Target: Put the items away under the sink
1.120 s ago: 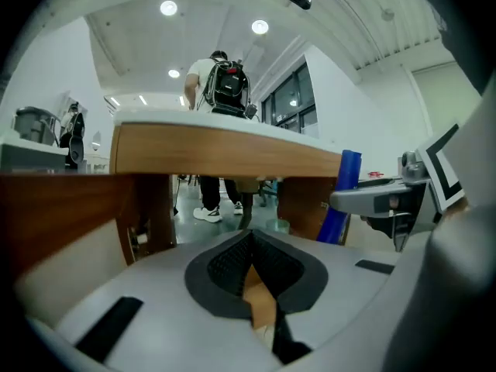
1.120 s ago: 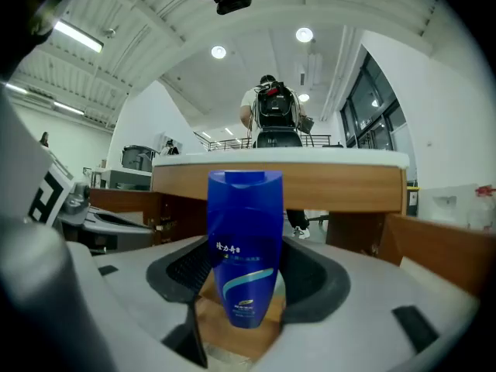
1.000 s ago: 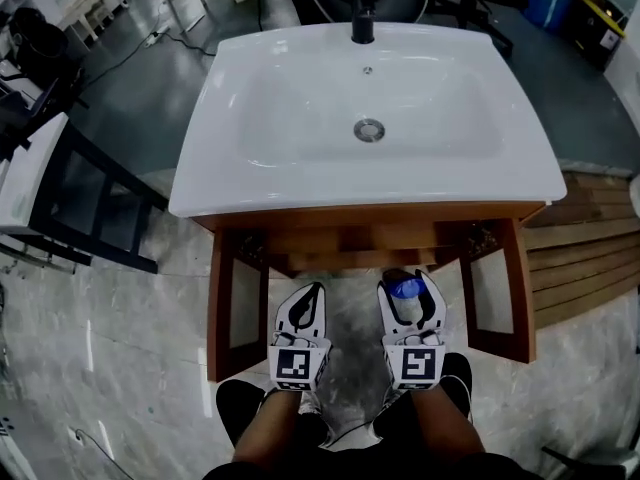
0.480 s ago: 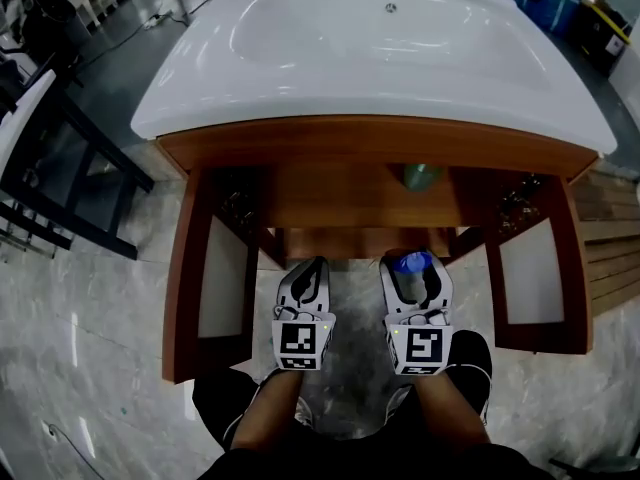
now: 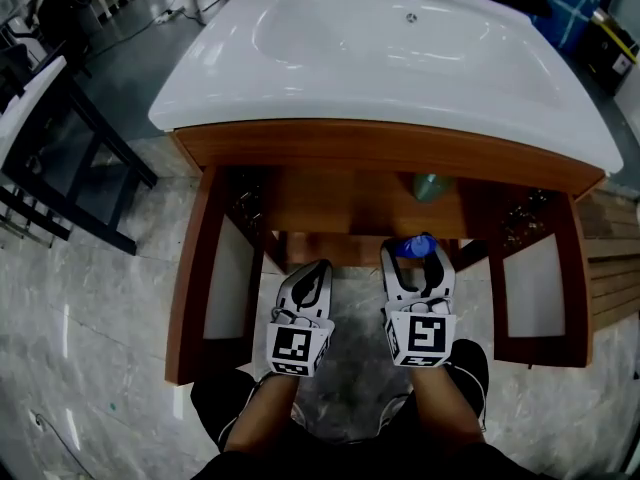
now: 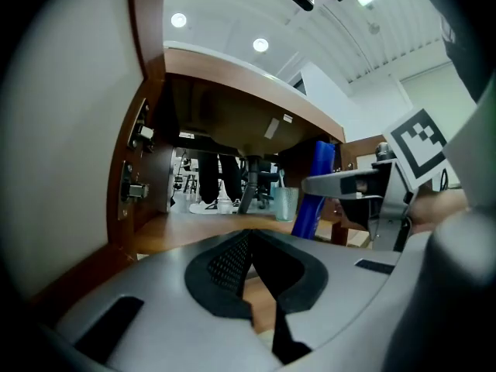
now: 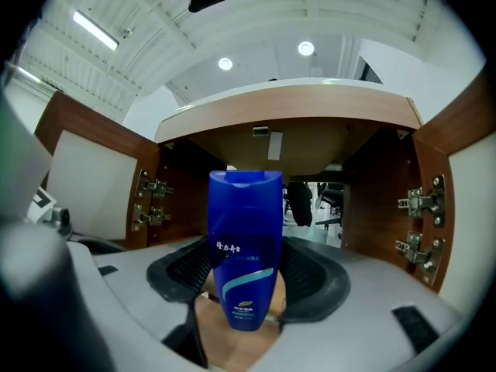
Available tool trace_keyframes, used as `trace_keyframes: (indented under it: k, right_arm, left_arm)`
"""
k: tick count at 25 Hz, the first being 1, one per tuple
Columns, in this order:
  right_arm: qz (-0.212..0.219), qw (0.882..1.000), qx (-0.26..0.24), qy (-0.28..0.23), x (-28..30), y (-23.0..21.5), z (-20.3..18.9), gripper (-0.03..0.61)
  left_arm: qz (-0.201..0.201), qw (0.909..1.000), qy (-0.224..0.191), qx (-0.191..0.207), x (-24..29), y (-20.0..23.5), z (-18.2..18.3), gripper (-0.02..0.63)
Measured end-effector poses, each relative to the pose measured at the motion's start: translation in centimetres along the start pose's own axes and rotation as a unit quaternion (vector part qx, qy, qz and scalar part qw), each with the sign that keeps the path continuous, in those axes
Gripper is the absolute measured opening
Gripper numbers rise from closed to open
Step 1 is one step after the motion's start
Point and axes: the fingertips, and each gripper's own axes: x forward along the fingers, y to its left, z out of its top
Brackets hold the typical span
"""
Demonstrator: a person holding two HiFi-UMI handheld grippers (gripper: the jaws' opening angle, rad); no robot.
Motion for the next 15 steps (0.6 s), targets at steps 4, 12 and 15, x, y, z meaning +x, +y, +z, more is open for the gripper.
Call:
trace_keyframes:
  k: [4,12,15]
  right_arm:
    - [0.001,1.000,-0.009,-0.011,2.4,0.3,2.0,0.282]
    - [0.011,1.000,-0.013,-0.023,9.2,2.0,4.6,0.282]
    - [0.012,1.000,-0.014,-0.017,11.7,2.2,4.8,0.282]
  left_arm:
    - [0.003,0.9999,-0.003,0.017,-0.3,0.0,0.1,0.020]
    - [0.018,0.9993,-0.012,0.030,-0.4,0.4,0.5,0.020]
    - [0.026,0.9981,-0.009,0.055,-0.8,0.4,0.3,0.020]
